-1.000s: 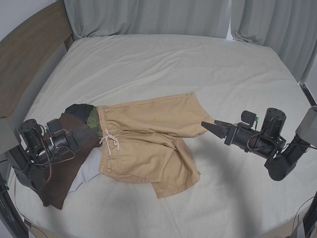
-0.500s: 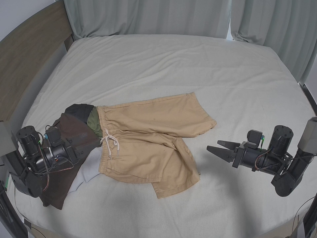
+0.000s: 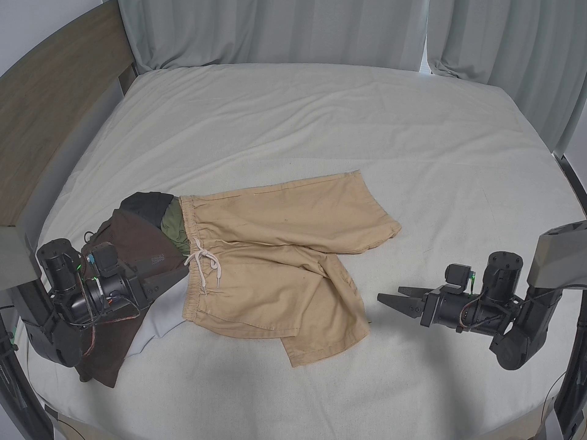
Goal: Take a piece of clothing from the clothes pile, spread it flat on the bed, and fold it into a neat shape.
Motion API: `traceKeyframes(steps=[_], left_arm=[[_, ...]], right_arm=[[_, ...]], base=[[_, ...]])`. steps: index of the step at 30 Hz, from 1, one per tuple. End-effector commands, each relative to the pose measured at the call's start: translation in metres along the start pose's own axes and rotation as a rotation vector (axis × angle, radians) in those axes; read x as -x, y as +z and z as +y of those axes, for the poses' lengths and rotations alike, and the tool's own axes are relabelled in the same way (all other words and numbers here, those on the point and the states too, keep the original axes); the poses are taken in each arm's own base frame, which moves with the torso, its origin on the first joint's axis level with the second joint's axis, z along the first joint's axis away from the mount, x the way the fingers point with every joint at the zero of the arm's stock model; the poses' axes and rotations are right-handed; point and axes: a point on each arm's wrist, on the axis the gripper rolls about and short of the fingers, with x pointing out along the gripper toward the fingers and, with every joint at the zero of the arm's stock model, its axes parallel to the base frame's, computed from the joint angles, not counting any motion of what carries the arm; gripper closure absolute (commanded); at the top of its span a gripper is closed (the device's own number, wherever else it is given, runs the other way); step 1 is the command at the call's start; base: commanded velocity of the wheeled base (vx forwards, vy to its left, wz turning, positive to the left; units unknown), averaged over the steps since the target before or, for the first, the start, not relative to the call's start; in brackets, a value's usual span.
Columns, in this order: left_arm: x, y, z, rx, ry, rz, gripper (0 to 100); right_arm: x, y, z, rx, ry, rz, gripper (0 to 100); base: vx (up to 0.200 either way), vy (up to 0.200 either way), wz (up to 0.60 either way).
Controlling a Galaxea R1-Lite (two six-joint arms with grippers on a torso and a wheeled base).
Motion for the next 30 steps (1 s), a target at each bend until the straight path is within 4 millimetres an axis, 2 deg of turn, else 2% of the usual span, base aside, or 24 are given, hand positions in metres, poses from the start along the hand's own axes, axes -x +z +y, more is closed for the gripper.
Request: traceKeyframes(steps=[1, 23, 30], left_arm=[[-0.001, -0.004, 0.002, 0.01, 0.003, 0.01, 0], [-0.001, -0.005, 0.002, 0.013, -0.001, 0.014, 0], [-0.001, -0.008, 0.003, 0.021, 0.002, 0.022, 0]], right_arm=[[-0.008, -0.018, -0.013, -0.043, -0.025, 0.057, 0], [-0.021, -0.042, -0.028, -0.143, -0.049, 0.122, 0], [-0.032, -0.057, -0.028, -0.162, -0.034, 0.17, 0]], base=[[0.0, 0.0, 0.0], [0.0, 0.0, 0.0], [0.0, 0.0, 0.0]])
